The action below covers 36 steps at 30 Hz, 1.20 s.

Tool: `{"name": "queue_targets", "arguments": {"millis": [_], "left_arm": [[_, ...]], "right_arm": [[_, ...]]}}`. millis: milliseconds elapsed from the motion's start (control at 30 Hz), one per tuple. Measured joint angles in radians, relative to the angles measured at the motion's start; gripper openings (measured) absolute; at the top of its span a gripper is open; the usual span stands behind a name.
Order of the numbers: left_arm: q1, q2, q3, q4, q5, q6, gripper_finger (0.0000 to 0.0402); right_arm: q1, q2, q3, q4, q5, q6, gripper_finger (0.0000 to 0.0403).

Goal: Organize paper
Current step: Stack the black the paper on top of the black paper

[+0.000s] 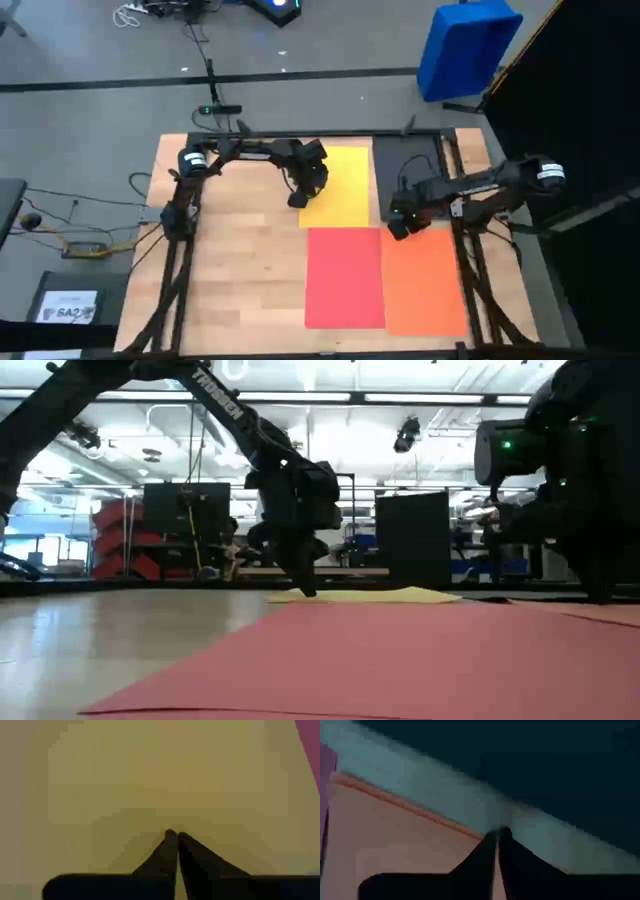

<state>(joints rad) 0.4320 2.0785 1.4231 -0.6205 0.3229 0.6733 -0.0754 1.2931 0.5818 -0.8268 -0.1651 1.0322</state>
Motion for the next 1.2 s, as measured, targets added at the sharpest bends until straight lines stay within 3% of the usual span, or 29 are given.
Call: {"name": "queue_targets", "arguments": {"millis": [267, 733, 1200], "left_arm": [[0.0, 0.0, 0.0, 0.0, 0.0, -0.004, 0.0], [0.0, 0.0, 0.0, 0.0, 0.0, -0.009, 0.0], [0.0, 0.0, 0.0, 0.001, 0.0, -0.016, 0.0]], "right_arm": [[-0.01, -0.046, 0.016, 0.01, 0.034, 0.009, 0.0], [-0.114, 0.102, 0.021, -0.009, 0.076, -0.1, 0.0], [-0.169, 0.102, 0.018, -0.019, 0.12, -0.145, 0.0]]}}
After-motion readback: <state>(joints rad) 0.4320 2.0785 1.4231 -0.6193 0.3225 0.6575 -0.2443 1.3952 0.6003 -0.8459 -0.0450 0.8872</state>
